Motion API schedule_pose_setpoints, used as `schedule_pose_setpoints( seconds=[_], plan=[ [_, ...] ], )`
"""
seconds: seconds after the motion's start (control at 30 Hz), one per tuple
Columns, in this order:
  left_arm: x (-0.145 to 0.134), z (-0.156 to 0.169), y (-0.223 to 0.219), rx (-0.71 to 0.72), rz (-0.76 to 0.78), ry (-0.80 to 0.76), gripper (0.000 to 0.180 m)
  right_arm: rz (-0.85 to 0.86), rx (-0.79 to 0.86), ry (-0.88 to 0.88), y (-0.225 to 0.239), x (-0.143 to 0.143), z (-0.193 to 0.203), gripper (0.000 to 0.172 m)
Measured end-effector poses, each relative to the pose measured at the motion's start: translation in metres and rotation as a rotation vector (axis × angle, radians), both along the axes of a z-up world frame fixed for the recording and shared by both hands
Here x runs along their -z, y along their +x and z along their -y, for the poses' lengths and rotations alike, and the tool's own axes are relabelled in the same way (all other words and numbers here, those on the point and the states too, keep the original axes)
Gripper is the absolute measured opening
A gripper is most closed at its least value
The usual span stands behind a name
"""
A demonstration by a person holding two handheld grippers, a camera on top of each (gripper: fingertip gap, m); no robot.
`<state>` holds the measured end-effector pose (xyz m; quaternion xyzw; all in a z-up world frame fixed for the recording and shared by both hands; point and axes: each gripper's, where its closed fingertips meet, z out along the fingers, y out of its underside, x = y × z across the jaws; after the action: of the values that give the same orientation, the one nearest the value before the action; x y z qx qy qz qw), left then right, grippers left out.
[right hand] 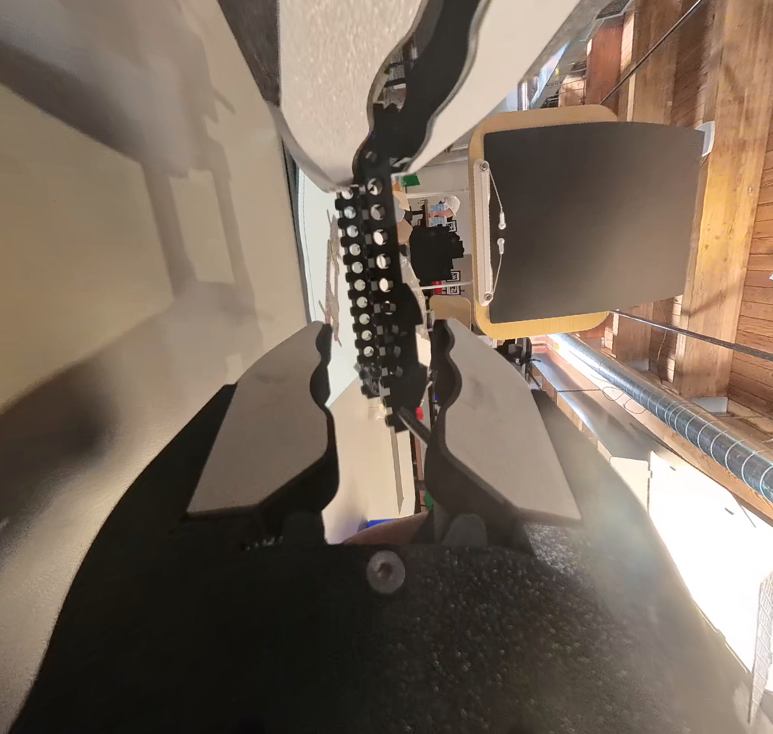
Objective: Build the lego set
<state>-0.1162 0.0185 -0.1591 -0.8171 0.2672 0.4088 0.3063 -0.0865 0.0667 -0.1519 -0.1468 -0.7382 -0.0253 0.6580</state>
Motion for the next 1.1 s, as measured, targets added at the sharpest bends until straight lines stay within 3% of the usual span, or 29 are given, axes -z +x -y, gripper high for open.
schedule_pose_setpoints(
  seconds=[0.27,0.5,1.1],
  plan=[
    [-0.006,-0.002,0.009,0.063,-0.075,0.014,0.020,-0.014,0.022,0.017,-0.005,0.001,-0.005,0.028],
    [-0.029,-0.004,0.007,0.059,-0.172,0.103,0.020,-0.088,0.027,0.046,-0.006,-0.020,-0.007,0.019],
    [-0.050,-0.011,0.012,0.147,-0.245,0.253,0.033,-0.108,-0.011,0.119,-0.004,-0.037,-0.013,0.016]
  ],
)
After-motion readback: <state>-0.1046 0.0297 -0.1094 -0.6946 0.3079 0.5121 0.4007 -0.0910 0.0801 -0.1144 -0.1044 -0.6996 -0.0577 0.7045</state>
